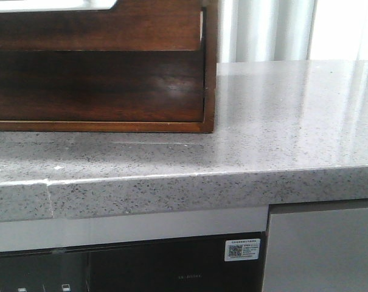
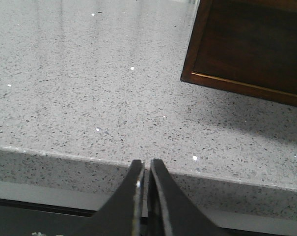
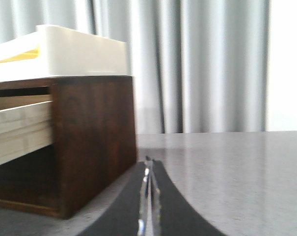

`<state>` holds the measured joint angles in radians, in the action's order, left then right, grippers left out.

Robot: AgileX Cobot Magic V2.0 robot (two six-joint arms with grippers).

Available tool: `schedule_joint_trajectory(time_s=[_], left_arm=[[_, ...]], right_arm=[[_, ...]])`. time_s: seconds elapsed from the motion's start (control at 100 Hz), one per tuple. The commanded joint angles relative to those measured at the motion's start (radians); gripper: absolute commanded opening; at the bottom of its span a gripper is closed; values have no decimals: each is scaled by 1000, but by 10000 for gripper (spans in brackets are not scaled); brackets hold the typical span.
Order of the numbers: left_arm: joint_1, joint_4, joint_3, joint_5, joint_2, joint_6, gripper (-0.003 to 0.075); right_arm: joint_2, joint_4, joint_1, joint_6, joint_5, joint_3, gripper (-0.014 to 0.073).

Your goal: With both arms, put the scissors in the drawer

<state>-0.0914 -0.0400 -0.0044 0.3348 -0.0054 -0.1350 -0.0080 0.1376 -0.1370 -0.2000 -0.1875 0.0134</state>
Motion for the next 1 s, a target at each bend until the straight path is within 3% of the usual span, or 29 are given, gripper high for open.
schedule_joint_trajectory(time_s=[0.0,0.2,0.33,0.47,0.99], left_arm=[[-3,-8,21,-35,-33,-13,-20],[-3,-8,21,-35,-33,-13,-20],[-3,-8,21,-35,-33,-13,-20],[-3,-8,21,-35,-33,-13,-20],[-3,-8,21,-35,-33,-13,-20]], right_arm=[[-9,21,67,-17,-59,31,-55],[-29,21,163,-15,169,31,-55],[-29,21,168,13,387,31,-55],[-29,14,168,51,495,31,-55],[-29,14,168,69,499,31,-55]])
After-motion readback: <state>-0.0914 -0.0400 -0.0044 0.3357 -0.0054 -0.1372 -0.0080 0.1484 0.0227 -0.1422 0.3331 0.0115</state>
